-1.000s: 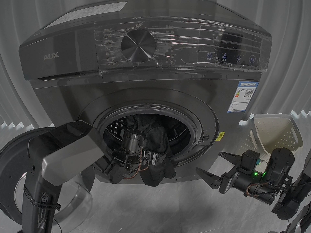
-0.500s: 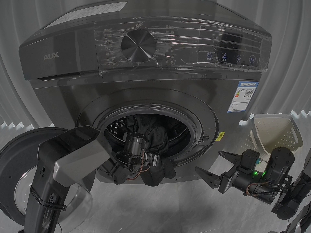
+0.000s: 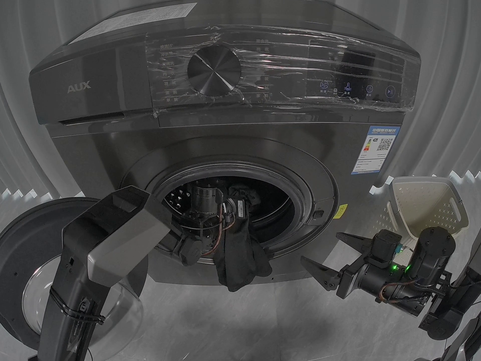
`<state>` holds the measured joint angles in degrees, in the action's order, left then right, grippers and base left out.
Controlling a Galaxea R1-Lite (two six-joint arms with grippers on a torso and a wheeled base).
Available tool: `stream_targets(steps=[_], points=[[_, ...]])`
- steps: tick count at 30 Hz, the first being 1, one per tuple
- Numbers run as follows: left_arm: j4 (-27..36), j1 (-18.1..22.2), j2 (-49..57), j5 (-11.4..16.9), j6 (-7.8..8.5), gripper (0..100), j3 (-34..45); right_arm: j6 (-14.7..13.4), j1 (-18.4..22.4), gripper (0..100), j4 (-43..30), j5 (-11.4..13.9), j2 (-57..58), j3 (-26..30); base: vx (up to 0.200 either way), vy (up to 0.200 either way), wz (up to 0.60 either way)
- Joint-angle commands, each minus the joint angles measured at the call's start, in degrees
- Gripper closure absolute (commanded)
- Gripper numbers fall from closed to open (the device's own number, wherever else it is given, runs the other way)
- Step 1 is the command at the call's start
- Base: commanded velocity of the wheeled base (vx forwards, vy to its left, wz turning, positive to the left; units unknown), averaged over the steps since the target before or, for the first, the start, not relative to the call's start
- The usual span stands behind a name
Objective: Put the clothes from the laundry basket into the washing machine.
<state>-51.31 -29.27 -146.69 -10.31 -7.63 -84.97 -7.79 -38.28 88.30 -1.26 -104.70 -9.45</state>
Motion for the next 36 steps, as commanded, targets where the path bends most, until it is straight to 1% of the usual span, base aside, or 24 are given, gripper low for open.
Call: stream_targets(steps=[1,3,8,9,14,16,18,19,20,23,25,26,28,36], points=[[-1.7,0.7,-2.5,-0.8,-0.45,100,-4.8,0.0,-0.2,0,0.0,-0.1,0.0,-0.2,0.000,0.000,0.00],[-2.3,0.9,-3.9,-0.9,-0.45,100,-6.2,0.0,-0.2,0,0.0,-0.1,0.0,-0.2,0.000,0.000,0.00],[-2.7,0.8,-4.1,-0.9,-0.37,100,-6.1,0.0,-0.2,0,0.0,-0.1,0.2,-0.2,0.000,0.000,0.00],[-2.8,0.8,-4.1,-0.9,-0.37,0,-6.1,0.0,-0.2,0,0.0,-0.1,0.2,-0.2,0.000,0.000,0.00],[-3.8,0.7,-3.6,-0.9,-0.10,0,-4.6,0.0,-0.1,0,0.0,0.0,0.0,-0.2,0.000,0.000,0.00],[-3.7,0.4,-1.9,-0.8,0.07,0,-1.3,0.0,-0.1,0,0.0,0.0,-0.1,-0.1,0.000,0.000,0.00],[-3.2,0.2,0.4,0.1,0.16,0,2.7,0.0,-0.1,0,0.0,0.0,-0.1,-0.1,0.000,0.000,0.00],[-3.2,0.2,0.4,0.1,0.16,0,2.7,0.0,-0.1,0,0.0,0.0,-0.1,-0.1,0.000,0.000,0.00],[-2.9,-0.3,2.5,1.4,0.42,0,7.5,0.0,-0.1,0,-0.1,0.0,-0.1,-0.1,0.000,0.000,0.00],[-2.7,-1.1,4.7,3.6,1.30,0,12.8,0.0,-0.2,0,0.0,0.0,-0.1,-0.1,0.000,0.000,0.00],[-2.4,-1.3,5.9,4.7,2.36,0,16.1,0.0,-0.2,0,-0.1,0.0,-0.1,0.0,0.000,0.000,0.00],[-2.4,-1.3,5.9,4.8,2.45,0,16.2,0.0,-0.2,0,-0.1,0.0,-0.1,0.0,0.000,0.000,0.00],[-2.5,-1.5,5.8,5.5,3.24,0,18.0,0.0,-0.2,0,-0.1,0.0,-0.1,-0.1,0.000,0.000,0.00],[-2.7,-1.8,3.1,5.6,3.41,0,17.8,0.0,-0.2,0,-0.1,0.0,-0.1,-0.1,0.000,0.000,0.00]])
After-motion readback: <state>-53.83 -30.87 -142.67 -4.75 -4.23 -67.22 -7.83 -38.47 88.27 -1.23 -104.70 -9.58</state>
